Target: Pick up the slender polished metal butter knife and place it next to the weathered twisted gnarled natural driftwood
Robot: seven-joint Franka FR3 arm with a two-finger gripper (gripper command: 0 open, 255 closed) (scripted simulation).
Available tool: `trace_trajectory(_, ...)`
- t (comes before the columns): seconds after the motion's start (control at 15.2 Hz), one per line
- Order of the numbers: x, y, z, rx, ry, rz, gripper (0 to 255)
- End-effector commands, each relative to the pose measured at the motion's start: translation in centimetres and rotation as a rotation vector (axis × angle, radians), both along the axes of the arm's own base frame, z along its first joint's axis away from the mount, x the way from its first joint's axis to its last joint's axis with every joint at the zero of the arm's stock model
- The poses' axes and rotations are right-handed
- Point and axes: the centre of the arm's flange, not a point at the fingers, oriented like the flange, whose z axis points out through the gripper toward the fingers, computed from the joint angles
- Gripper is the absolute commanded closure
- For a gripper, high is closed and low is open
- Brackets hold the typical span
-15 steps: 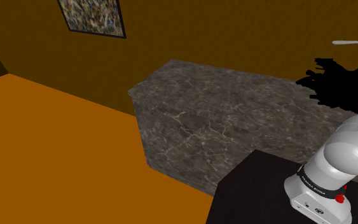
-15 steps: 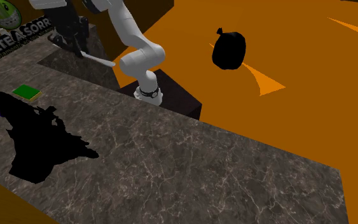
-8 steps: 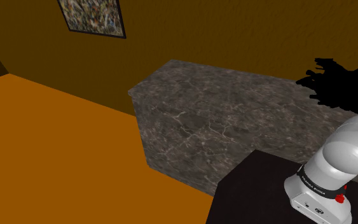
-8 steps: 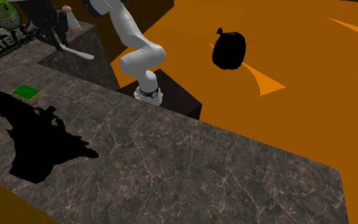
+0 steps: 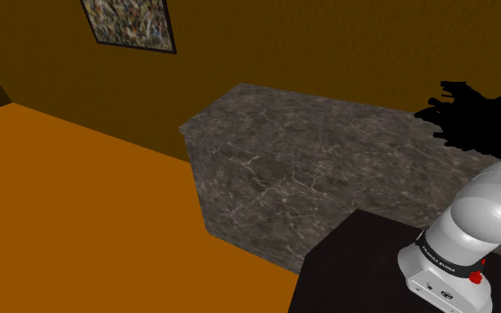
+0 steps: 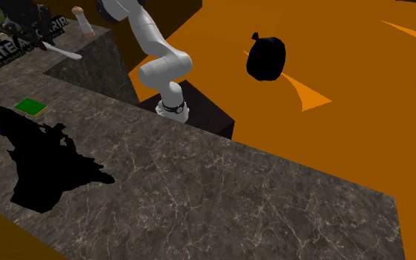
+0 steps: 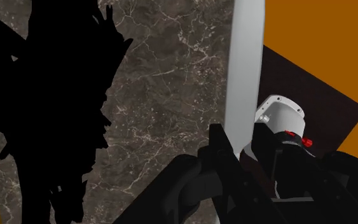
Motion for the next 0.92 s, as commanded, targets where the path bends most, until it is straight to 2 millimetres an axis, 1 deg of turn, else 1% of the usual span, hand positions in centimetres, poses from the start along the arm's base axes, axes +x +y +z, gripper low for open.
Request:
trace_trajectory(0.0, -1.9, -0.7, -0.2, 0.0, 0.001, 0.001, 255)
trace_trajectory(0.86, -1.9, -0.7, -7.1, 0.0, 0.001, 0.001, 255)
